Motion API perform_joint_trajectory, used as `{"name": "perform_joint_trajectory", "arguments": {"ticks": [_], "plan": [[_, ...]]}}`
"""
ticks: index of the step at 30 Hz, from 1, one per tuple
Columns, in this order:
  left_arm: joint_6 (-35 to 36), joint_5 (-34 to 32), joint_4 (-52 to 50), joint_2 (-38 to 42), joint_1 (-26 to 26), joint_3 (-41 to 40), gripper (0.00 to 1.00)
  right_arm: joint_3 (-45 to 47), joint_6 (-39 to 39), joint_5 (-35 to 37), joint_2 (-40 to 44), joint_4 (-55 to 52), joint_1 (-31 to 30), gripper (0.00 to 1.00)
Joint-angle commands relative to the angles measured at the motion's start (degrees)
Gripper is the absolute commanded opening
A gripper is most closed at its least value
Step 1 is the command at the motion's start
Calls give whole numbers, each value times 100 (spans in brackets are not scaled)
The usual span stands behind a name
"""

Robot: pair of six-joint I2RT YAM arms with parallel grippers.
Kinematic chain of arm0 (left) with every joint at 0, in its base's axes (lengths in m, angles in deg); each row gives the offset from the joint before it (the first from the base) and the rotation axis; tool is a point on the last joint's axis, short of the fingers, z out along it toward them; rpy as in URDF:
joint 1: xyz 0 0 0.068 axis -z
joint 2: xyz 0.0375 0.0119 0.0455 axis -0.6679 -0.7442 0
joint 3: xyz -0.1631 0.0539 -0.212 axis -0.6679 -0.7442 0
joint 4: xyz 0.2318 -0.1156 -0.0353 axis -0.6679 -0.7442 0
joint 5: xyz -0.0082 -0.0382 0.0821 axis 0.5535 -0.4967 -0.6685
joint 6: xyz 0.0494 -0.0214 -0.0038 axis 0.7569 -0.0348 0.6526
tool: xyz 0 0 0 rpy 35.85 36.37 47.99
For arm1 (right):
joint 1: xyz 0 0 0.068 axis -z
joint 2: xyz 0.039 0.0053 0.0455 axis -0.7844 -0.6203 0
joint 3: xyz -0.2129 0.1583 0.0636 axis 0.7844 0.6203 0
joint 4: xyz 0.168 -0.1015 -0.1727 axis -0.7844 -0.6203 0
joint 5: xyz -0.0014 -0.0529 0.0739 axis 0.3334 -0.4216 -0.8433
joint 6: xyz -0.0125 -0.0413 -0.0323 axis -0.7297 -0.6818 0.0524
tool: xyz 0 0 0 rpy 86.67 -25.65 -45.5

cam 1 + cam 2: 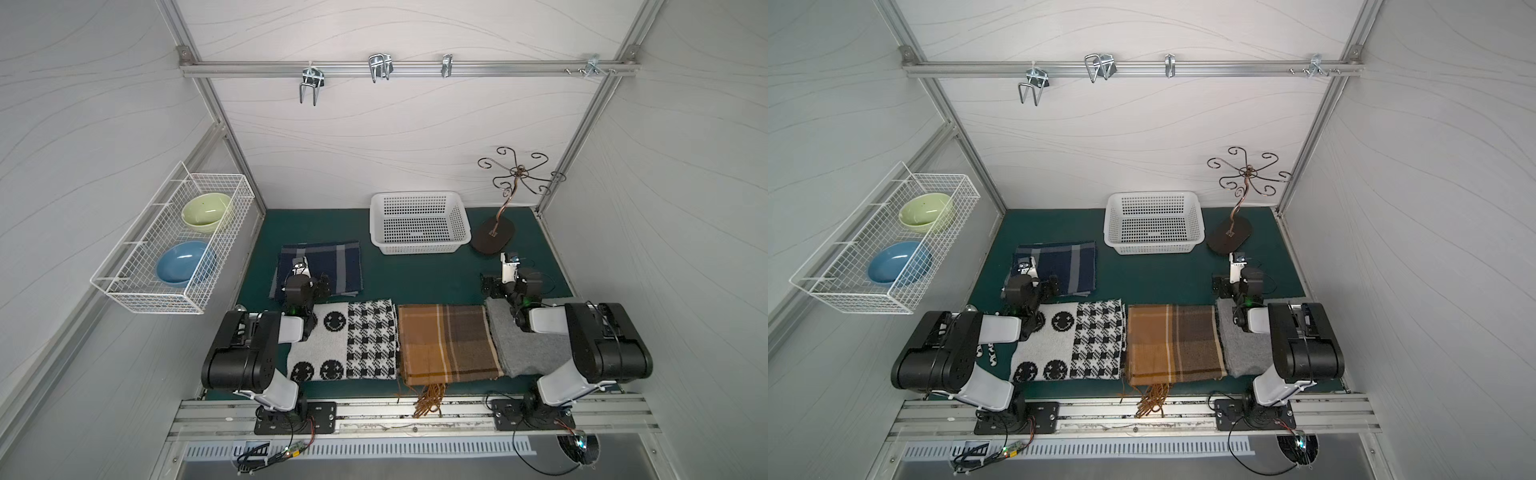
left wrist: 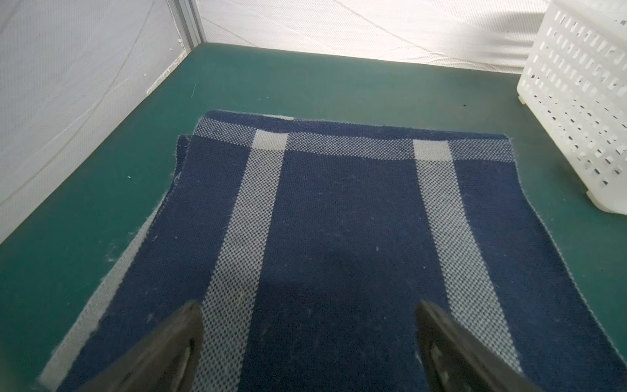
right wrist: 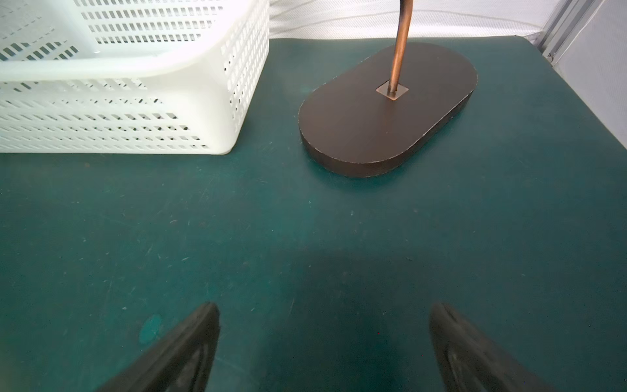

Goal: Put the folded scarf in the basket
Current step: Move the basket to the center of the board.

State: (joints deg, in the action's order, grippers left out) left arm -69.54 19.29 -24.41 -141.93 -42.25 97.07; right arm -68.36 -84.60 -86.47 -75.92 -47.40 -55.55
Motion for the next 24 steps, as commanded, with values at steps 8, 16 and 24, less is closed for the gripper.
{"name": "perform_joint_trajectory", "arguments": {"ticks": [8, 16, 24], "plan": [[48, 110, 280, -36, -45, 206, 100, -78, 47, -66, -13, 152, -25, 99], [35, 173, 252, -41, -80, 230, 100, -94, 48, -71, -17, 154, -25, 99], [33, 181, 250, -43, -80, 215, 100, -120, -2, -415, -37, 121, 54, 99]]}}
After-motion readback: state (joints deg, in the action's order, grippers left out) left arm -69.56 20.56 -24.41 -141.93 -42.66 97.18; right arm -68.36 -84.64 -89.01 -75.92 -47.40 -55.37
